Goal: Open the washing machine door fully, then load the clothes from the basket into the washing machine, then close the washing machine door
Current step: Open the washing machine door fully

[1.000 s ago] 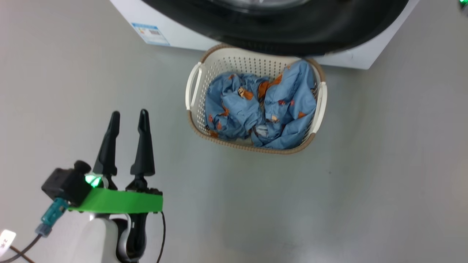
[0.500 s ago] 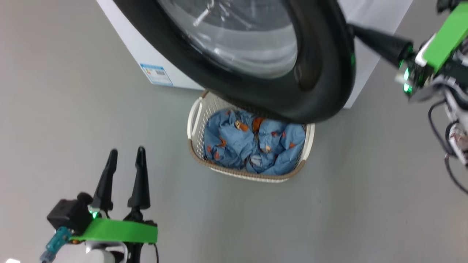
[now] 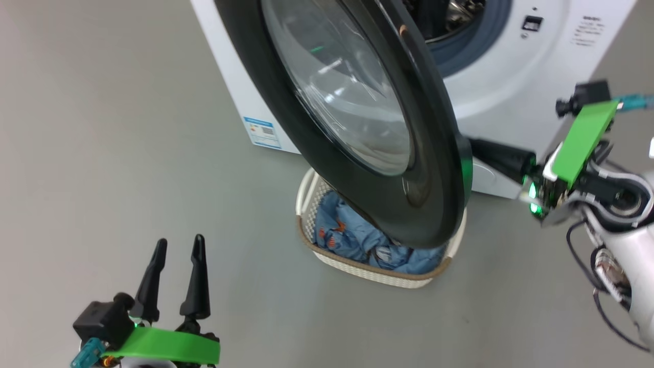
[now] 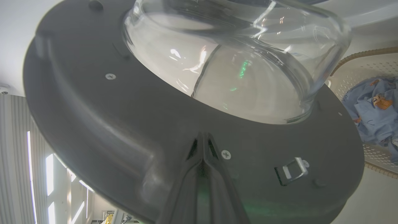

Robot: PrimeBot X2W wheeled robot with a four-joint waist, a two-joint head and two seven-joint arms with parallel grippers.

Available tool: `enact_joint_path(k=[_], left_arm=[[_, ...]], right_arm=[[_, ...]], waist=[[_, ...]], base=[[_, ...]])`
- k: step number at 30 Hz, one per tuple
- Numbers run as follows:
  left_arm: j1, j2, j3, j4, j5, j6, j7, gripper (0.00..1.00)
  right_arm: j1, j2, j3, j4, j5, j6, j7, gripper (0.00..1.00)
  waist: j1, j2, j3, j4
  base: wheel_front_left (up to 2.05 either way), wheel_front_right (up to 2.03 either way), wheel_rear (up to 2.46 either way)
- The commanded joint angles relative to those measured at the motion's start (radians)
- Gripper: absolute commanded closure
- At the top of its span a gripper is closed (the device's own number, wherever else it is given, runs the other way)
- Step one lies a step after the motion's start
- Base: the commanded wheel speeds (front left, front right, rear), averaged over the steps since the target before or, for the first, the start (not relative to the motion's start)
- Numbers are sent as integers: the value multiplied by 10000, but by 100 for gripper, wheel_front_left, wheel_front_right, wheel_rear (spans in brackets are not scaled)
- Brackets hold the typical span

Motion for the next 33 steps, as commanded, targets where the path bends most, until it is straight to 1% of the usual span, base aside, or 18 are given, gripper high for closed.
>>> enact_joint_path(k=[1, 5, 9, 13, 19, 25, 33], left_arm=[[13, 227, 351, -161, 48, 6, -65, 0], [199, 273, 377, -97, 90, 6, -65, 0], [298, 327, 367, -79, 111, 6, -65, 0], [376, 364, 338, -31, 116, 6, -65, 0], [647, 355, 590, -182, 135, 10, -65, 0], [793, 316, 753, -318, 217, 12, -65, 0], [790, 268, 736, -342, 275, 10, -65, 0]], right_arm=[[383, 126, 48, -317, 111, 60, 118, 100], [974, 265, -149, -511, 314, 60, 197, 100], [1494, 512, -449, -562, 813, 60, 402, 100], [1852, 715, -541, -695, 1023, 60, 642, 100], [1896, 1192, -193, -726, 995, 60, 1144, 100], [1845, 1571, 1, -660, 831, 60, 1395, 100], [1961, 1708, -174, -757, 590, 60, 1372, 100]], waist=[[2, 0, -333, 443], [2, 0, -575, 875], [2, 0, -735, 1325], [2, 0, -887, 1704], [2, 0, -926, 1775], [2, 0, -999, 1782], [2, 0, -984, 1750]], base=[[0, 0, 0], [0, 0, 0], [0, 0, 0], [0, 0, 0], [0, 0, 0], [0, 0, 0], [0, 0, 0]])
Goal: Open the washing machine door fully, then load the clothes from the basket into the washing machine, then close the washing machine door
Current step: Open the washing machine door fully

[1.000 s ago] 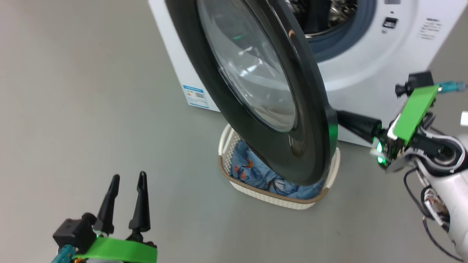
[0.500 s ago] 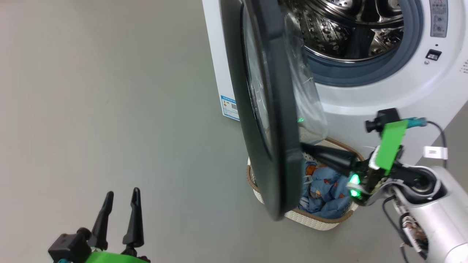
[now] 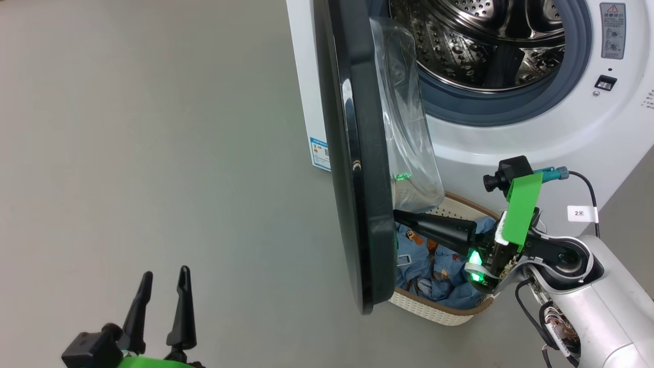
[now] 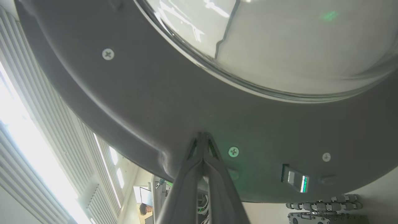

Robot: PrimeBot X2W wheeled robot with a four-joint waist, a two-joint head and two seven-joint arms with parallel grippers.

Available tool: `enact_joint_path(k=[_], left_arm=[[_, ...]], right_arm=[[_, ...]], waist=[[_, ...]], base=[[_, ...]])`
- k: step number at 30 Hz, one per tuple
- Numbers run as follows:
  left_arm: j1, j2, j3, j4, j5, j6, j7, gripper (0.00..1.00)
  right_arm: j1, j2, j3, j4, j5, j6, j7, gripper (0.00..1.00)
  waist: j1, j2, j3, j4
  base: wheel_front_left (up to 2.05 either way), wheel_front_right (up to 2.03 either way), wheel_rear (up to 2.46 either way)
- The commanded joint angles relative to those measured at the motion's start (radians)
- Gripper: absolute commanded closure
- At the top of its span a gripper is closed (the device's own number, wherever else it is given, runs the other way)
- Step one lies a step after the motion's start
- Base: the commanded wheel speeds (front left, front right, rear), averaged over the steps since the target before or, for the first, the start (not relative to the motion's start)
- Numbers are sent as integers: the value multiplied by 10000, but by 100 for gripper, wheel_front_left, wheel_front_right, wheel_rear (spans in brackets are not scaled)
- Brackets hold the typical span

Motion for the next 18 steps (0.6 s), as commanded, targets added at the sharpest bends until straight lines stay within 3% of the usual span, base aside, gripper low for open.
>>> enact_joint_path(k=[1, 12, 15, 18], left_arm=[[-186, 115, 284, -263, 171, 10, -65, 0], [-466, 254, -104, 128, 140, 8, -65, 0], [-522, 349, -176, 150, 106, 7, -65, 0], [-575, 443, -192, 134, 78, 7, -65, 0]], right_arm=[[67, 157, -49, -346, -179, 60, -94, 100], [486, 37, -749, -673, -475, 60, -657, 98], [564, 23, -931, -897, -738, 60, -990, 0], [656, 6, -1015, -1139, -1004, 60, -1200, 0]], waist=[[0, 0, 8, -13], [0, 0, -363, -276], [0, 0, -443, -539], [0, 0, -501, -834]], base=[[0, 0, 0], [0, 0, 0], [0, 0, 0], [0, 0, 0]])
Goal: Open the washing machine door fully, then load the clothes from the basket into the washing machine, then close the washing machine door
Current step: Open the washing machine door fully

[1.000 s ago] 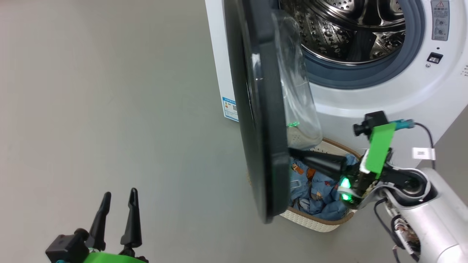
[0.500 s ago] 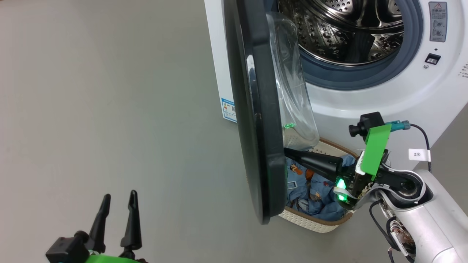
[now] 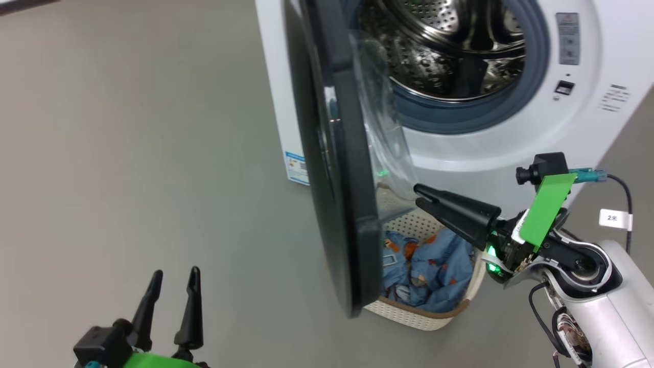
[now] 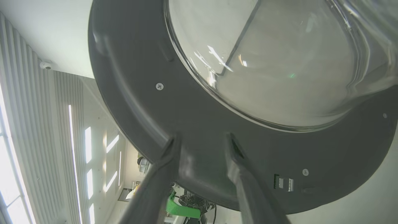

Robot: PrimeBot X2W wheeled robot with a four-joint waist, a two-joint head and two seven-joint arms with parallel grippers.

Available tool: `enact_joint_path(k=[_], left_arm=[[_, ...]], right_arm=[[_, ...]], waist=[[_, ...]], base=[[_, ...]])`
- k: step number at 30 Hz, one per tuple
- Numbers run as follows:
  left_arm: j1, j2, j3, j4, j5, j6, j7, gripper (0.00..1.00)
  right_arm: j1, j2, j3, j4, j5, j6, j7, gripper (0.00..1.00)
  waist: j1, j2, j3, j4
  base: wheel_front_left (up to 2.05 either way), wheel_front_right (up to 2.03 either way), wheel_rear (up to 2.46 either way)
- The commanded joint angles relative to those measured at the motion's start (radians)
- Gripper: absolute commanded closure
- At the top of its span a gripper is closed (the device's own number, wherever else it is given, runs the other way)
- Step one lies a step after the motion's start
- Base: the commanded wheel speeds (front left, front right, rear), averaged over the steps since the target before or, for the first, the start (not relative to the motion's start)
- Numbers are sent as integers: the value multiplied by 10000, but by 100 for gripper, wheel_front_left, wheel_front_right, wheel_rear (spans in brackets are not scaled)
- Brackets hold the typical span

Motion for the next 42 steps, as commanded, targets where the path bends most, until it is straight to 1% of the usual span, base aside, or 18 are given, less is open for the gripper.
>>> enact_joint_path(k=[1, 5, 10, 19, 26, 27, 32, 33, 35, 38, 42], left_arm=[[-422, 209, 302, -200, 15, 7, -65, 0], [-439, 246, 284, -257, -7, 7, -65, 0], [-418, 283, 300, -303, -17, 19, -65, 0], [-328, 367, 397, -398, -60, 98, -65, 0], [-144, 445, 561, -489, -127, 188, -65, 0], [-109, 463, 591, -532, -136, 218, -65, 0], [-19, 480, 626, -637, -161, 268, -65, 0], [-19, 480, 626, -637, -161, 268, -65, 0], [12, 479, 625, -668, -165, 282, -65, 0], [61, 472, 625, -718, -168, 311, -65, 0], [121, 471, 648, -797, -176, 357, -65, 0]], right_arm=[[64, -64, 17, -411, -183, 60, -118, 0], [312, -232, 89, -1257, -1186, 60, -848, 0], [766, -494, 171, -2184, -2552, 60, -2318, 0], [1351, -994, 572, -2900, -3906, 60, -4354, 0], [1578, -1331, 995, -3086, -4992, 60, -6110, 0], [1634, -1463, 1027, -3078, -5304, 60, -6635, 0], [1884, -1607, 869, -2810, -6090, 60, -8007, 0], [1884, -1607, 869, -2810, -6090, 60, -8007, 0], [1985, -1613, 816, -2733, -6380, 60, -8572, 0], [2120, -1799, 857, -2508, -7168, 60, -9254, 0], [2341, -1788, 806, -2151, -7892, 60, -9708, 0]], waist=[[0, -1, -98, -313], [0, -1, -145, -749], [0, -1, -210, -1387], [0, -1, -351, -2581], [0, -1, -454, -3421], [0, -1, -473, -3626], [0, -1, -498, -3988], [0, -1, -498, -3988], [0, -1, -501, -4103], [0, -1, -503, -4280], [0, -1, -480, -4501]], base=[[0, 0, 0], [0, 0, 0], [0, 0, 0], [0, 0, 0], [0, 0, 0], [0, 0, 0], [0, 0, 0], [0, 0, 0], [0, 0, 0], [0, 0, 0], [0, 0, 0]])
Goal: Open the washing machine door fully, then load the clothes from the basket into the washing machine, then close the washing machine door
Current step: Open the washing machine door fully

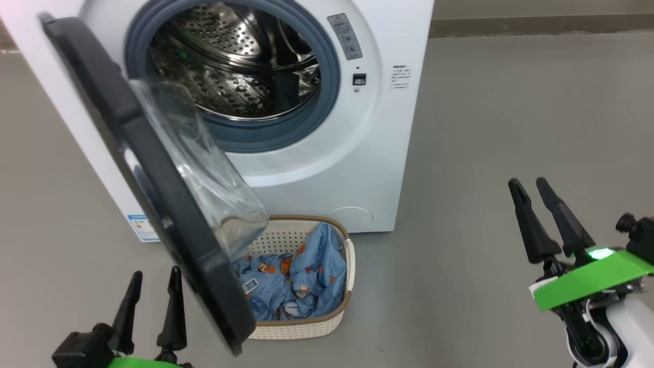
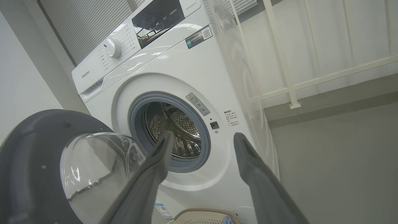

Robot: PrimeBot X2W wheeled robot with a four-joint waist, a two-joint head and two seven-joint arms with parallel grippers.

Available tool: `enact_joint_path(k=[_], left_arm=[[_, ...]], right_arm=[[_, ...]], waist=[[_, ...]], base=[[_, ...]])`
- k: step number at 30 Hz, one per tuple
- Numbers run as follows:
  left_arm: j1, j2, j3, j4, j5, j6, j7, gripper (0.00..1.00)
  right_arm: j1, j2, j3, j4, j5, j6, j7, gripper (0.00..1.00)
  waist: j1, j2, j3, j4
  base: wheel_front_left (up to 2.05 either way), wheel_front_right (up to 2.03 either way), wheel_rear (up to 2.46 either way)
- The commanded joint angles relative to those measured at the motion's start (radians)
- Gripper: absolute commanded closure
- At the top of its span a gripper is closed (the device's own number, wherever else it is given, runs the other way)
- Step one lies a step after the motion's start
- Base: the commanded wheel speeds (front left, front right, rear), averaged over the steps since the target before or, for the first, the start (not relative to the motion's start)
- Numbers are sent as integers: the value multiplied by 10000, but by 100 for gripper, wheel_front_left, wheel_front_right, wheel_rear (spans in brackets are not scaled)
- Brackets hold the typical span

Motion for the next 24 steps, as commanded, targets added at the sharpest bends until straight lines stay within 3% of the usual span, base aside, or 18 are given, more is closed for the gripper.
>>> enact_joint_path(k=[1, 13, 24], left_arm=[[-85, 198, 376, -322, -71, 83, -65, 0], [69, 188, 459, -485, -82, 181, -65, 0], [71, 201, 453, -490, -50, 188, -65, 0]], right_arm=[[72, -106, 32, -107, -318, 58, -195, 0], [729, 503, -352, 626, -2961, 58, -463, 0], [1168, 758, -875, 1166, -3830, 58, -466, 0]], waist=[[0, 0, 15, -164], [0, 0, 24, -525], [0, 0, 14, -394]], base=[[0, 0, 0], [0, 0, 0], [0, 0, 0]])
